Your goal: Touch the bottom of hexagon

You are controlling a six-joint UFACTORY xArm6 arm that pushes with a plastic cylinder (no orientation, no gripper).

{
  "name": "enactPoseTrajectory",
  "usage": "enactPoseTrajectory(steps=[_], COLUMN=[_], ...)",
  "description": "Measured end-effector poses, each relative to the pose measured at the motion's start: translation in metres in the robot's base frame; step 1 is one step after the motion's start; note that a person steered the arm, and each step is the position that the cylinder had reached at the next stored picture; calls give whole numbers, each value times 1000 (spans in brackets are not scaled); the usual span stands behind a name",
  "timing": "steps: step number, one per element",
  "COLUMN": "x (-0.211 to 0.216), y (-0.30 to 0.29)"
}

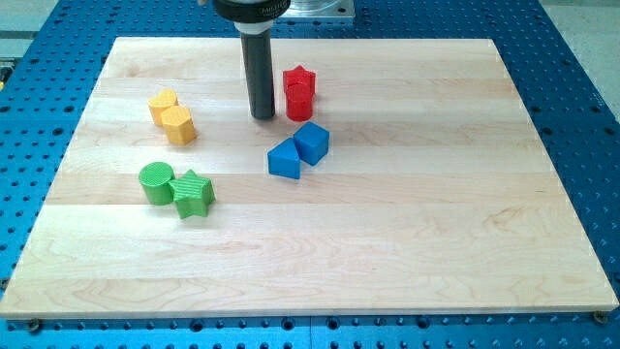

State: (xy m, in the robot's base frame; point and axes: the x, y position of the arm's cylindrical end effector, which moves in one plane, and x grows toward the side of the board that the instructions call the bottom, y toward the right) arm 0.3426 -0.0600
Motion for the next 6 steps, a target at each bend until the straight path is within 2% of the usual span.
enactPoseTrajectory(steps=[4,5,6], x=[0,39,99], y=[8,-15,-72])
